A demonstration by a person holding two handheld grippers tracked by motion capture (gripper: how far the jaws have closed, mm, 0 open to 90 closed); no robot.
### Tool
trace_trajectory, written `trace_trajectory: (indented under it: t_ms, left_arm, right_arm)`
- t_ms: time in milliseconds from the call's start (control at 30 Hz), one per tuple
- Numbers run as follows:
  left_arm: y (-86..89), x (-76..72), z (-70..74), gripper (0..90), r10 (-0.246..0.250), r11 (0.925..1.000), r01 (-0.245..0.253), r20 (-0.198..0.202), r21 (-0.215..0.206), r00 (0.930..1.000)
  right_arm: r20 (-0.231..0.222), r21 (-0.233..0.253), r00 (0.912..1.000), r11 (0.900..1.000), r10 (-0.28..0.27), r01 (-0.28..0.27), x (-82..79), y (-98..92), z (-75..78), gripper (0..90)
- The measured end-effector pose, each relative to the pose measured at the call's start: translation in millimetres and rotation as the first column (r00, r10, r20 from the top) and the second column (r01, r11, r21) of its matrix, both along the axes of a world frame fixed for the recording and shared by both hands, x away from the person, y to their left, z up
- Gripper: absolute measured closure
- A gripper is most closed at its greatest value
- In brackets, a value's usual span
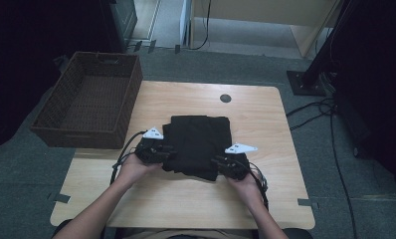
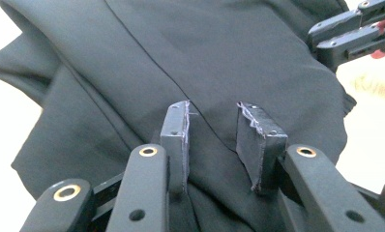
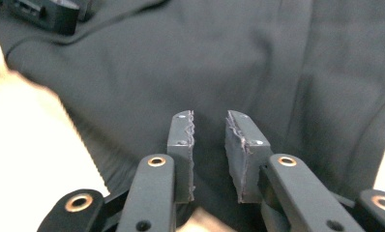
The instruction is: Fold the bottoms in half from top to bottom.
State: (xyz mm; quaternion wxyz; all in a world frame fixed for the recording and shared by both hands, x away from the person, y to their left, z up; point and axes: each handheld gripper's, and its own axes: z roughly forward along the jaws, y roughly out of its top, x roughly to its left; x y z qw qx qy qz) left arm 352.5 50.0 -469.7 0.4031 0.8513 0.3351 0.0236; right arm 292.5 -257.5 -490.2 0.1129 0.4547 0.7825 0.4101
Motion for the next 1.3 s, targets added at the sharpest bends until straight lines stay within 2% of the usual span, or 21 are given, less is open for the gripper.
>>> trace_trajectory:
  t_ms: [133,267,333,400,500,567,633,767,833,967,1033,1133,1300]
  left_arm:
    - [-1.4,17.3,9.8,62.7,0.030,0.9995,-0.030,0.024,-0.006,0.9993]
    - [-7.3,41.2,13.0,59.8,0.047,0.9989,-0.048,0.051,0.003,0.9976]
    - [-11.1,55.6,11.1,58.2,0.050,0.9987,-0.050,0.059,0.008,0.9970]
    - [-14.0,67.7,6.9,57.2,0.051,0.9985,-0.052,0.048,0.018,0.9976]
    - [-16.7,79.4,0.5,56.5,0.057,0.9979,-0.058,0.041,0.029,0.9975]
    - [-19.3,85.6,-3.9,55.1,0.052,0.9980,-0.053,0.025,0.036,0.9983]
    - [-23.7,89.3,-7.2,53.9,0.044,0.9978,-0.046,0.029,0.047,0.9986]
    - [-31.7,98.2,-14.4,49.3,0.053,0.9965,-0.054,0.016,0.064,0.9984]
    - [-33.9,101.7,-20.0,47.7,0.056,0.9958,-0.056,0.005,0.073,0.9984]
    - [-34.9,104.6,-28.4,46.6,0.052,0.9955,-0.052,0.004,0.079,0.9986]
    - [-35.5,105.6,-30.4,46.0,0.057,0.9956,-0.058,0.006,0.073,0.9983]
    - [-38.2,104.4,-34.1,46.1,0.056,0.9951,-0.058,0.030,0.080,0.9980]
    - [-40.4,101.7,-35.8,62.3,0.057,0.9908,-0.068,0.097,0.116,0.9937]
  right_arm:
    - [0.048,0.005,0.9987,1.000,-0.017,0.016,19.9,-1.7,12.8,68.9]
    - [0.066,0.026,0.9972,0.999,-0.035,0.033,49.4,-1.9,18.7,65.5]
    - [0.066,0.034,0.9971,0.999,-0.039,0.037,65.0,-1.7,17.7,64.1]
    - [0.053,0.040,0.9972,0.998,-0.053,0.051,79.4,-1.7,14.3,63.9]
    - [0.037,0.046,0.9969,0.997,-0.069,0.067,96.2,-1.2,9.2,62.9]
    - [0.031,0.030,0.9970,0.997,-0.071,0.070,105.4,1.0,5.8,60.4]
    - [0.019,0.010,0.9973,0.997,-0.071,0.071,114.6,4.4,3.4,58.0]
    - [0.021,-0.008,0.9974,0.998,-0.068,0.069,132.0,12.5,1.4,57.5]
    - [0.004,-0.012,0.9976,0.998,-0.069,0.069,140.0,17.6,-0.3,57.5]
    - [-0.025,-0.028,0.9968,0.997,-0.075,0.075,148.8,24.4,-12.1,59.3]
    - [-0.036,-0.016,0.9963,0.997,-0.078,0.077,149.9,25.5,-16.3,60.7]
    - [-0.028,-0.024,0.9968,0.997,-0.075,0.074,149.9,27.6,-17.7,63.1]
    - [-0.031,-0.055,0.9971,0.996,-0.069,0.067,147.5,31.8,-19.5,72.8]
